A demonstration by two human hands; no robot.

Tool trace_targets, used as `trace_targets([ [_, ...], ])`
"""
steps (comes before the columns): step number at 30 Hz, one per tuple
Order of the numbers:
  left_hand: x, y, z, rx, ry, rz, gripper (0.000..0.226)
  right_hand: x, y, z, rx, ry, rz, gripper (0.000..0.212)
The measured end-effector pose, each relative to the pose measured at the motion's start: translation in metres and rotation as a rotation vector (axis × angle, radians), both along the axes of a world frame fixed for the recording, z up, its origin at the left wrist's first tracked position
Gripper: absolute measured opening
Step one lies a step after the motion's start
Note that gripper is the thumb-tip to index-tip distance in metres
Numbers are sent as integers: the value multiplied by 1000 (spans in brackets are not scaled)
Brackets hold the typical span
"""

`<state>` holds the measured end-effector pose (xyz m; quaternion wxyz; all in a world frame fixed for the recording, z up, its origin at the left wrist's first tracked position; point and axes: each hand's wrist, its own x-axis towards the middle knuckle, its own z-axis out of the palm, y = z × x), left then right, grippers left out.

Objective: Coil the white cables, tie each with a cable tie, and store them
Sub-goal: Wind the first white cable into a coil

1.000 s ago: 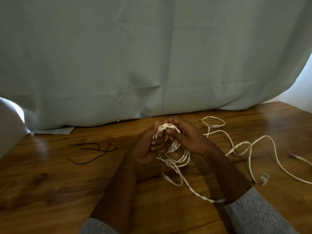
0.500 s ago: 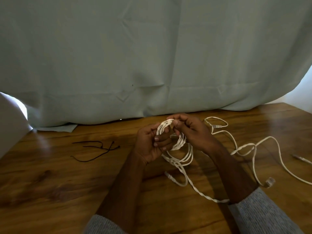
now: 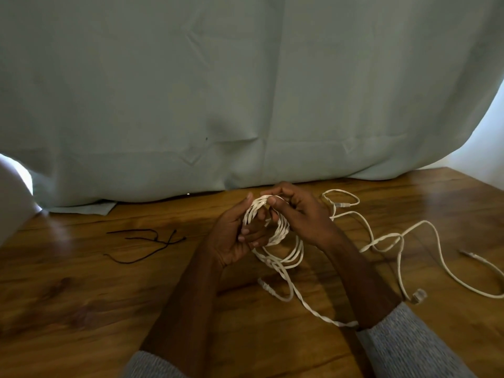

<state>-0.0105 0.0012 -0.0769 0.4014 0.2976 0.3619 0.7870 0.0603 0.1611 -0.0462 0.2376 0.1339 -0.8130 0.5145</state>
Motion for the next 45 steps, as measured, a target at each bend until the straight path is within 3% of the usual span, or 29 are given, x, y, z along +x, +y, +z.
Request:
trace_targets([
  [6,0,1,3,-60,12,33,52,0,1,-1,-3,27,18,16],
  [15,-2,2,7,142,-229,74,50,15,12,4,245,-49,-33,36],
  [18,-7,-1,6,203,-238,81,50,12,15,3,486,-107,-68,23],
  [23,-12,-2,6,258,-262,150,54,8,23,-2,888,-255,-234,32],
  [34,-13,-6,9,272,-300,313,56,16,19,12,952,-90,-495,34],
  [45,-17,-5,10,279,-316,510,44,18,-7,12,985,-130,-339,31],
])
